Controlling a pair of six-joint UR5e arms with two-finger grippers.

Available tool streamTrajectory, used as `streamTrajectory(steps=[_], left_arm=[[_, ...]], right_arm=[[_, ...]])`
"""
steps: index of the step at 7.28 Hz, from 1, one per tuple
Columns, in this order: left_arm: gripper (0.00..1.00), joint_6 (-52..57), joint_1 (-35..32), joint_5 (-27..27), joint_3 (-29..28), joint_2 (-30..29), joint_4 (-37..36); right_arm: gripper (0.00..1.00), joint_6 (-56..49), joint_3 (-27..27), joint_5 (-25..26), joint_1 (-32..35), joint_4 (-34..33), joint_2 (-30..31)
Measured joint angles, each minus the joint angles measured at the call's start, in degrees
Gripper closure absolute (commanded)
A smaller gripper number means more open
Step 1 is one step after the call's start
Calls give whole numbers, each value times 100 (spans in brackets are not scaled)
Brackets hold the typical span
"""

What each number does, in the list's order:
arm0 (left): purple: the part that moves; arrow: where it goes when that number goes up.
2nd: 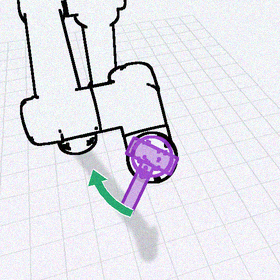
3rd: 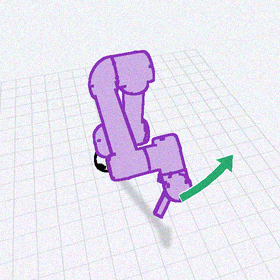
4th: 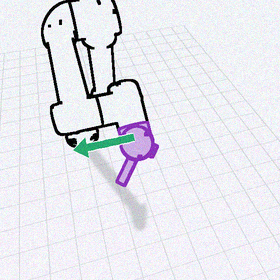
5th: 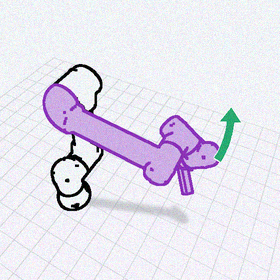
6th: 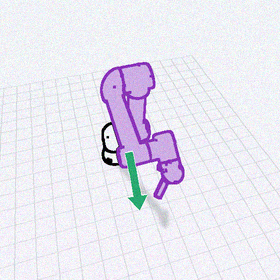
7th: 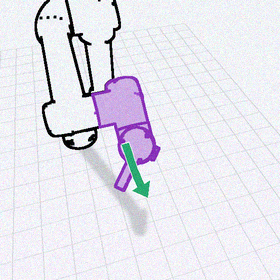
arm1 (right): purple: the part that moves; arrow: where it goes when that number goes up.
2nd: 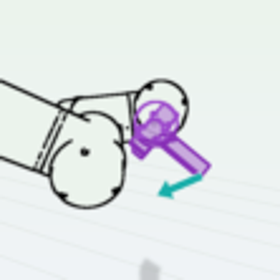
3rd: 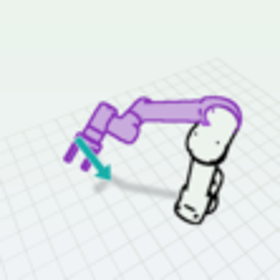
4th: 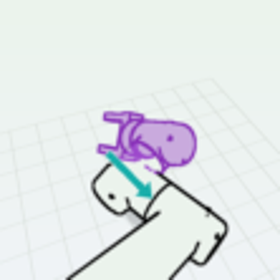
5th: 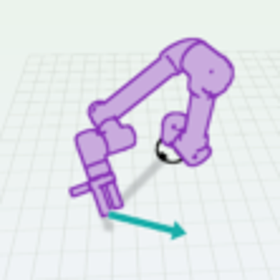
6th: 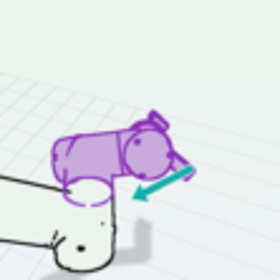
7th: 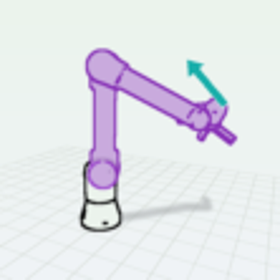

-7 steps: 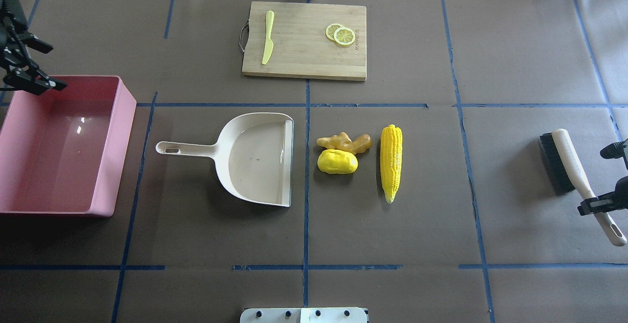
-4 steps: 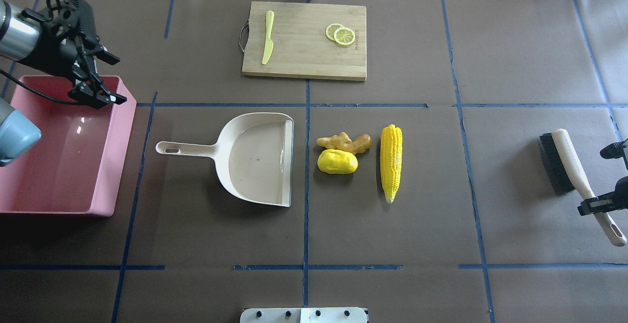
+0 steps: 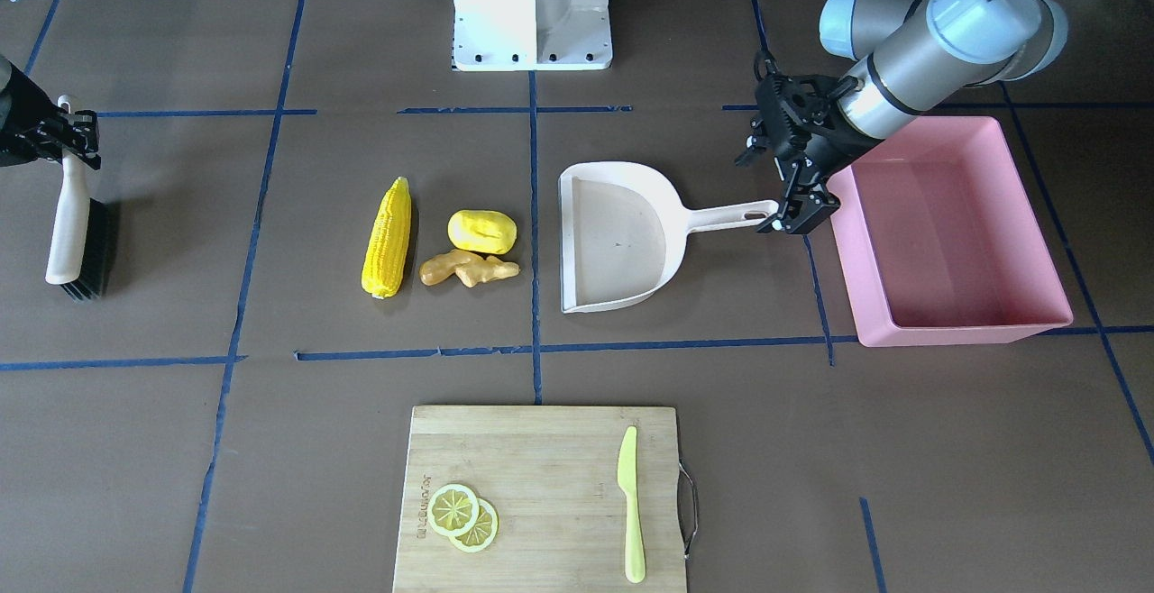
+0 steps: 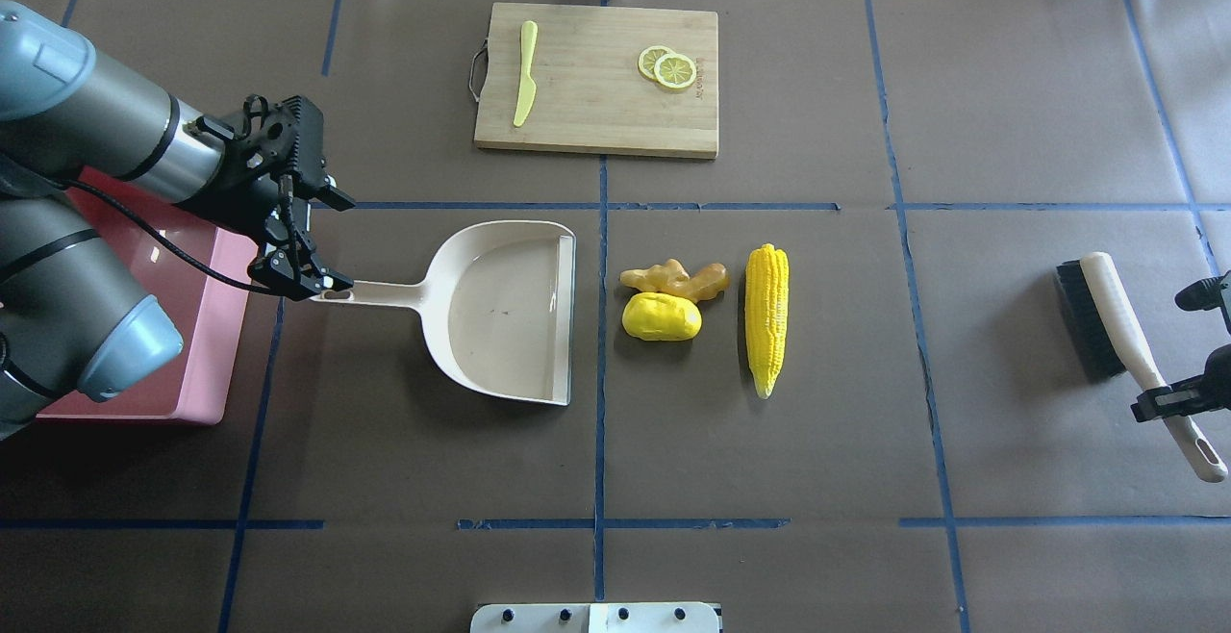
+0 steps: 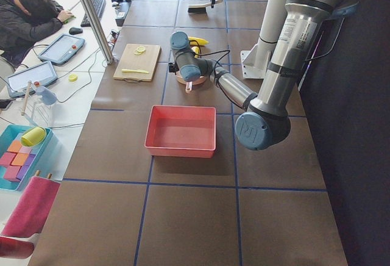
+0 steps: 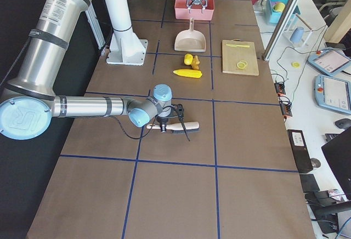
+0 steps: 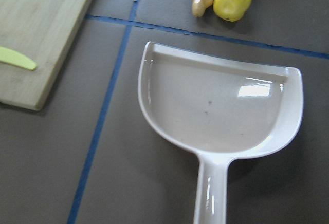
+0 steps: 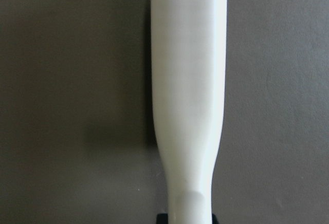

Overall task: Sweep and dump trash into bin
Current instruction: 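Reach the left gripper over the pink bin and grasp the dustpan handle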

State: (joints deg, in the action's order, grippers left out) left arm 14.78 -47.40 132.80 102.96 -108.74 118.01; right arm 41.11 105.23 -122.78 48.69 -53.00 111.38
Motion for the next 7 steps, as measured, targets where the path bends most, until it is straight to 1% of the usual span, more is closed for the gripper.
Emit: streamTrajectory(steps=[2, 5, 7], left_arm=[[0, 9, 251, -16, -24, -59, -1], [0, 401, 325, -317, -151, -47, 13], [0, 556, 342, -370, -327, -45, 20]], right_arm=[[100, -6, -3, 0, 0, 6, 6], [100, -7, -3, 0, 3, 9, 7], [100, -7, -2, 0, 7, 9, 12]])
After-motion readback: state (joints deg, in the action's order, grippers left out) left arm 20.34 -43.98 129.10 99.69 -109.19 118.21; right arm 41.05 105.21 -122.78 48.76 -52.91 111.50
